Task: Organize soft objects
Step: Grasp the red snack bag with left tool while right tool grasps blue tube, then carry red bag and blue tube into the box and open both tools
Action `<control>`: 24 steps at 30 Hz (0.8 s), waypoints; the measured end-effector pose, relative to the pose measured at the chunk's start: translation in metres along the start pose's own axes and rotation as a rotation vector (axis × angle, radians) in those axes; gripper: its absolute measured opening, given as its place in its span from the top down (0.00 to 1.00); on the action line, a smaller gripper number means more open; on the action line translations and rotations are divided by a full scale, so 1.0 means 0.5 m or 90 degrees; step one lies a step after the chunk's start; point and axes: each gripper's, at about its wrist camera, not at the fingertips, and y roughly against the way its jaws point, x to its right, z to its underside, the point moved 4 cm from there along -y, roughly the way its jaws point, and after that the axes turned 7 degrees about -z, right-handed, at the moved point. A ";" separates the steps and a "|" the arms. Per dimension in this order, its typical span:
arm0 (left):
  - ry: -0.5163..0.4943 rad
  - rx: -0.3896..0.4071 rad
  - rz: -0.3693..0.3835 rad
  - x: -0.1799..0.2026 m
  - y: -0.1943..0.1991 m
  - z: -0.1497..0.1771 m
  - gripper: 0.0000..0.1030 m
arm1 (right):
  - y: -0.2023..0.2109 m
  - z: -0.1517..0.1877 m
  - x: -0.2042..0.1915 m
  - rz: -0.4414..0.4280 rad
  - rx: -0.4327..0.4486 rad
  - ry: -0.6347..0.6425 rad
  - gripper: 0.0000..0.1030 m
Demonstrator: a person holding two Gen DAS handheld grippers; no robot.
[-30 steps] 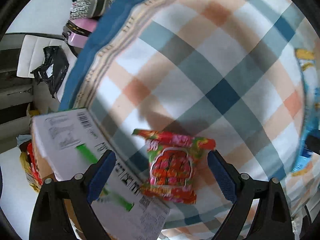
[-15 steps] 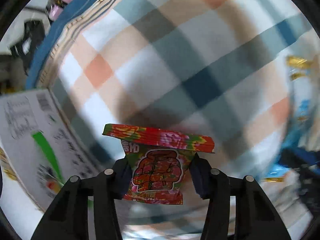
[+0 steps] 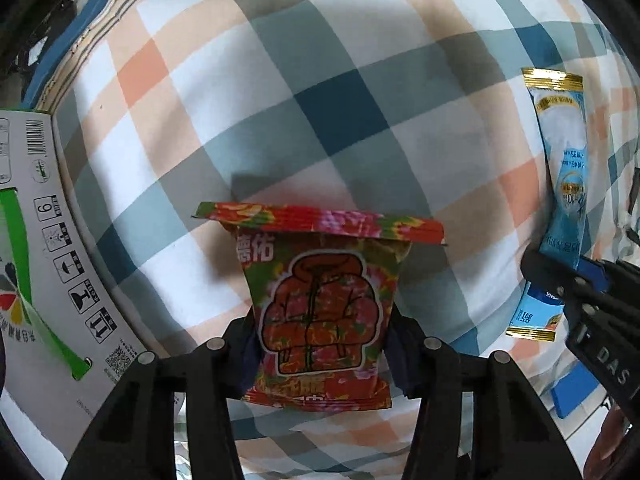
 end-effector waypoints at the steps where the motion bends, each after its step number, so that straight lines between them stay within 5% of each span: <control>1: 0.004 0.003 -0.001 0.003 0.000 0.001 0.52 | -0.003 -0.002 -0.001 0.004 0.000 0.000 0.74; 11: 0.021 0.032 -0.018 0.022 0.012 0.050 0.58 | 0.014 -0.040 0.018 -0.001 0.005 -0.008 0.80; 24: 0.039 0.094 0.029 0.027 0.109 0.113 0.58 | 0.111 0.032 0.007 -0.036 0.056 0.046 0.84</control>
